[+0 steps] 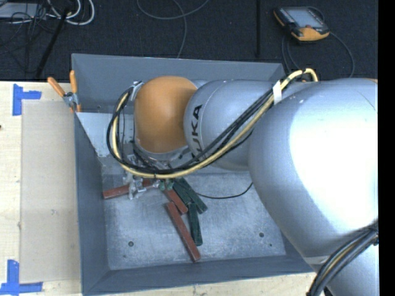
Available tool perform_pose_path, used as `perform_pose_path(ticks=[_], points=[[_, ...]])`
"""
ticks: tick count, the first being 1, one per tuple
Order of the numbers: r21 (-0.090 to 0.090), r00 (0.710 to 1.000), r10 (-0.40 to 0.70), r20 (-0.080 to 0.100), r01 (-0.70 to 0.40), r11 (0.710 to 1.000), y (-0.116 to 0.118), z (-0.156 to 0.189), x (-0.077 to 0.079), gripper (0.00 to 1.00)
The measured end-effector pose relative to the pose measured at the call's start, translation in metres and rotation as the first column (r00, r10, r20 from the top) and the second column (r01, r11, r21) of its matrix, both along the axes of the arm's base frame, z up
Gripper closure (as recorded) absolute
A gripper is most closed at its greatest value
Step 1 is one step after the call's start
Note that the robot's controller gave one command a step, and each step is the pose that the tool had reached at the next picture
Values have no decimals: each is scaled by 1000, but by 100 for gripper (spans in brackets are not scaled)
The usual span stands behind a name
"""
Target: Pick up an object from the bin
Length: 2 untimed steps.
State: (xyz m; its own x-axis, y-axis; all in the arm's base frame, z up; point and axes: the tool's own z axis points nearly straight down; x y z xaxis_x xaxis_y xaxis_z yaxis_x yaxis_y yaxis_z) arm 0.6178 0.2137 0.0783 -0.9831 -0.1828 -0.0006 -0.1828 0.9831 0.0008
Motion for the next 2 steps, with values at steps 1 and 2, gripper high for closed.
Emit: perform_pose_path(ticks=[1, 2], points=[[-1, 1000, 0, -3, 0, 1000, 0, 3, -1, 100], [-3, 1000, -1, -8, 1, 1000, -1, 14, -2, 100]])
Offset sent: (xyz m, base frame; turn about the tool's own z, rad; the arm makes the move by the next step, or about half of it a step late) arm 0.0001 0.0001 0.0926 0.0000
